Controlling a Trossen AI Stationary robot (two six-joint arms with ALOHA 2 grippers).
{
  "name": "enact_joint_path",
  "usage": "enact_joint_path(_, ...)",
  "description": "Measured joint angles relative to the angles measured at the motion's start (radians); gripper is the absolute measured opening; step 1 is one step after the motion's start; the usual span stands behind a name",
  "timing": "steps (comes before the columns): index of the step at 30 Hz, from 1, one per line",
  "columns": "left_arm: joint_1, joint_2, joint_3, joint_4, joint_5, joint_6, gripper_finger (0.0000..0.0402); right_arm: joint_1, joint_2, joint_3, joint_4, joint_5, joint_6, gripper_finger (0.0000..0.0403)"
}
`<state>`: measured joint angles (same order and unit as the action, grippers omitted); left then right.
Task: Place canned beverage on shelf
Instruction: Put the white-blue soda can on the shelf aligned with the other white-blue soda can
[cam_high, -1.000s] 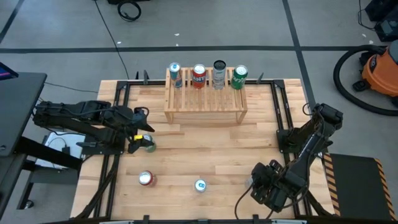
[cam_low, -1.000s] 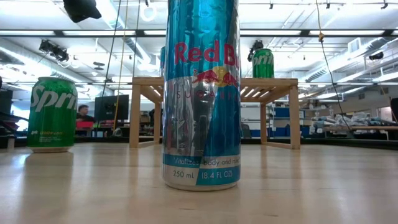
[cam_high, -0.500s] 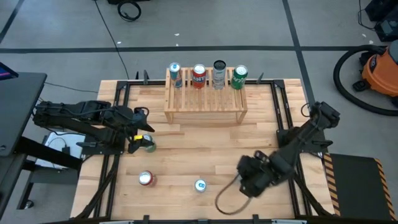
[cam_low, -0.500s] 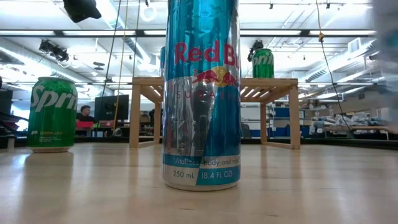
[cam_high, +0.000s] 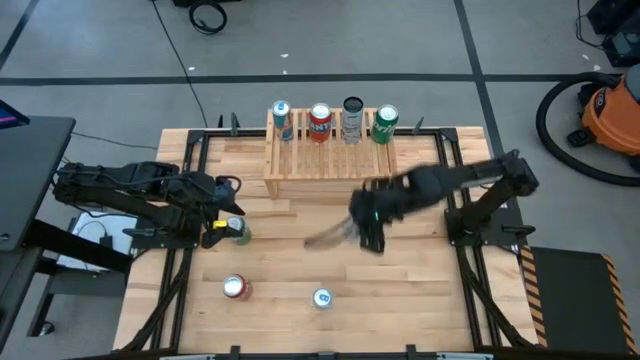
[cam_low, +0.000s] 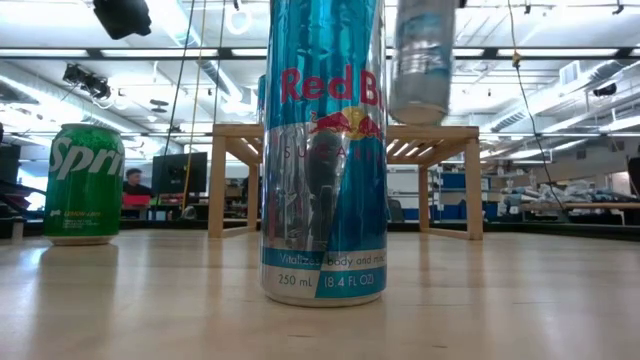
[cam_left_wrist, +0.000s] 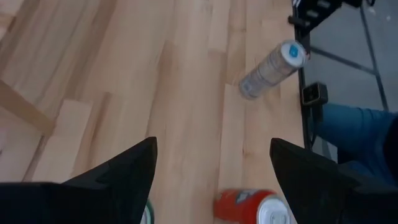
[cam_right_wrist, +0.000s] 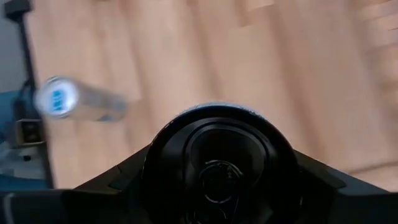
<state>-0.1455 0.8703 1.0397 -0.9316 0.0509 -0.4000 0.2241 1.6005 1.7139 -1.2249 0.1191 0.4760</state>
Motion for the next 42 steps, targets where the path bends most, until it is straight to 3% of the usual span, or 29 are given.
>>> enact_joint_path(7, 0.000, 0.000, 0.000, -0.020, 0.000, 0.003, 0.0314, -0.239, -0.001, 0.167, -0.103, -0.056, -0.225, 0.0268)
enact_joint_path(15, 0.000, 0.000, 0.000, -0.062, 0.032, 0.003, 0.0314, -0.440, -0.001, 0.235, -0.131, -0.162, -0.417, 0.0269)
enact_joint_path(29, 0.000, 0.000, 0.000, -0.061, 0.041, 0.036, 0.0314, -0.584, 0.000, 0.236, -0.114, -0.263, -0.712, 0.0270)
enact_joint_path(42, 0.001, 0.000, 0.000, -0.060, -0.007, 0.047, 0.0314, -0.666, 0.001, 0.236, -0.046, -0.307, -0.808, 0.0270)
